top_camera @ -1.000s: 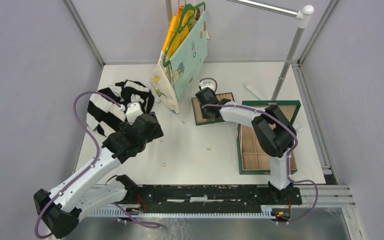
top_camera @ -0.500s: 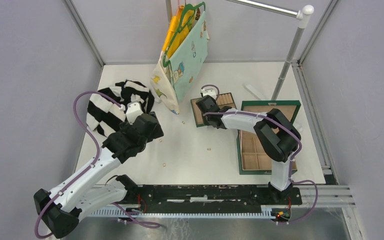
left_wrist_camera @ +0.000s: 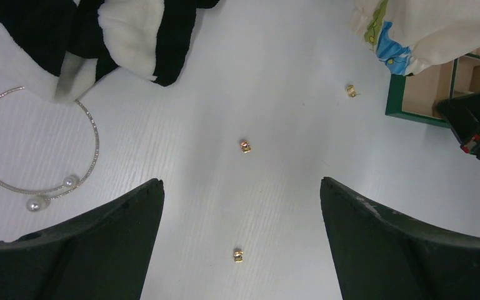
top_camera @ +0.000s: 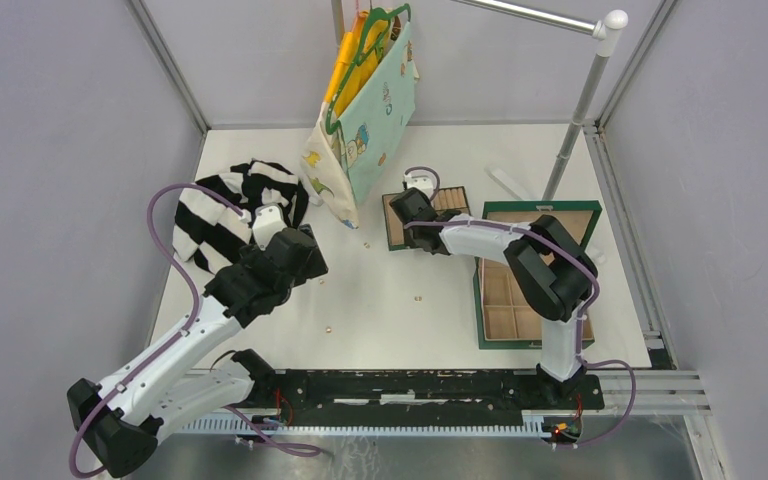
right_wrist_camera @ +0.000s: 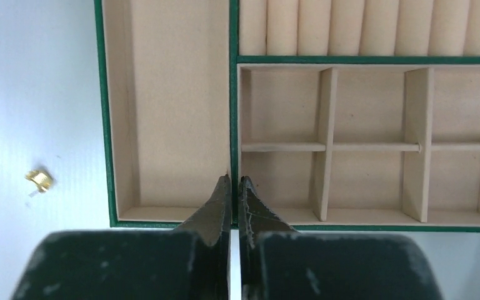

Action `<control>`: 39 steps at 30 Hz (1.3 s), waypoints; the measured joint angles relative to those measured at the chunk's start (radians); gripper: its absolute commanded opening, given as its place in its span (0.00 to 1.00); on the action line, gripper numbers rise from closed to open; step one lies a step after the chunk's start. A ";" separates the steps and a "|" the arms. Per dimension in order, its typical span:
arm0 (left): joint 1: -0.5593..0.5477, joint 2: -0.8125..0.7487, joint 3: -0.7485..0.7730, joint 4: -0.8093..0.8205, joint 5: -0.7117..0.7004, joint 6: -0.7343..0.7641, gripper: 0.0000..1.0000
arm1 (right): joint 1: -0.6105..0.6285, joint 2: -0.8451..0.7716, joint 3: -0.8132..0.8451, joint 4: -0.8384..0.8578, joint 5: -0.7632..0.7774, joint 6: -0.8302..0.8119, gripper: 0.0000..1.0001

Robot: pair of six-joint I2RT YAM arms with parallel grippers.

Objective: Organize the mixed jewelry

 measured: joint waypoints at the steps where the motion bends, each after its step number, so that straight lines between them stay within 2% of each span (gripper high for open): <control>1: 0.000 -0.002 -0.001 0.000 0.000 0.000 1.00 | 0.000 0.011 0.016 -0.005 -0.002 0.016 0.00; 12: 0.000 -0.005 -0.003 -0.001 -0.001 0.000 1.00 | 0.012 0.141 0.224 -0.111 0.000 0.309 0.00; 17: 0.000 -0.008 -0.007 -0.002 -0.001 0.000 1.00 | 0.040 0.140 0.219 -0.129 0.040 0.401 0.00; 20: 0.000 -0.008 -0.007 -0.001 -0.001 0.000 1.00 | 0.064 0.105 0.157 -0.100 0.066 0.454 0.00; 22: 0.000 -0.006 -0.007 0.000 0.000 0.000 1.00 | 0.080 0.069 0.100 -0.088 0.077 0.485 0.04; 25: 0.000 -0.001 -0.007 0.001 0.002 0.000 1.00 | 0.093 0.045 0.068 -0.095 0.097 0.512 0.16; 27: 0.000 -0.001 -0.007 0.000 0.003 0.000 1.00 | 0.095 0.045 0.068 -0.095 0.102 0.510 0.23; 28: 0.000 -0.002 -0.008 0.000 0.003 0.000 1.00 | 0.095 0.044 0.068 -0.096 0.104 0.502 0.35; 29: 0.000 -0.003 -0.008 0.001 0.003 0.000 1.00 | 0.095 0.043 0.067 -0.095 0.104 0.484 0.44; 35: 0.000 -0.009 -0.026 0.000 0.003 -0.001 1.00 | 0.098 -0.069 -0.061 -0.011 0.092 0.268 0.46; 39: 0.001 0.024 -0.027 0.000 0.003 -0.002 1.00 | 0.119 -0.138 -0.085 0.037 0.083 0.116 0.48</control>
